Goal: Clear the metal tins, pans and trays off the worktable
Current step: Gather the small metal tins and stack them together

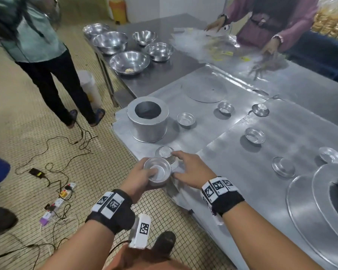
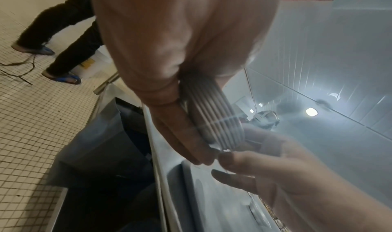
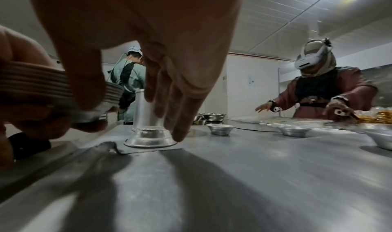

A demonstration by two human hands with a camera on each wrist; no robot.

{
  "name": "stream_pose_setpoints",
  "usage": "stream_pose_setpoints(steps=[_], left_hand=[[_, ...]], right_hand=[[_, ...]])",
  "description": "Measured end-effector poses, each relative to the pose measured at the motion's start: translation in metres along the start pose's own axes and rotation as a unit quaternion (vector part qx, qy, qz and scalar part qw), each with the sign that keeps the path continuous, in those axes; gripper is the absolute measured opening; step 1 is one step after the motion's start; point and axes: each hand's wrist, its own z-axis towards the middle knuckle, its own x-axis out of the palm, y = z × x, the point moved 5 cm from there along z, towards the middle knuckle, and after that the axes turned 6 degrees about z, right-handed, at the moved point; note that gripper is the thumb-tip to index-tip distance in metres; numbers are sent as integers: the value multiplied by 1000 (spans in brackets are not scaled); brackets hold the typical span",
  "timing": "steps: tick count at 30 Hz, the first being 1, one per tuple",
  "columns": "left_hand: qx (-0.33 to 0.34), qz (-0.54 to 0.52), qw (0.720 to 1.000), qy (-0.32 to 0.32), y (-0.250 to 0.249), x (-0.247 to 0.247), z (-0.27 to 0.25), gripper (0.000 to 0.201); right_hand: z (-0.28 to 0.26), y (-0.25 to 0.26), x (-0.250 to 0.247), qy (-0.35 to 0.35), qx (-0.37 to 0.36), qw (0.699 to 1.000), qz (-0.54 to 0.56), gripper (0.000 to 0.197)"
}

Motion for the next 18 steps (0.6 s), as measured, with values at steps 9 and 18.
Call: stream_pose_setpoints(steps=[9, 18], left_hand=[[-19, -45, 998, -45, 7, -38, -6, 39], [-13, -56, 997, -46, 5, -47, -5, 35]], right_hand=[[61, 9, 17, 2, 58, 990, -128, 63], [73, 12, 22, 2, 57, 985, -164, 63]])
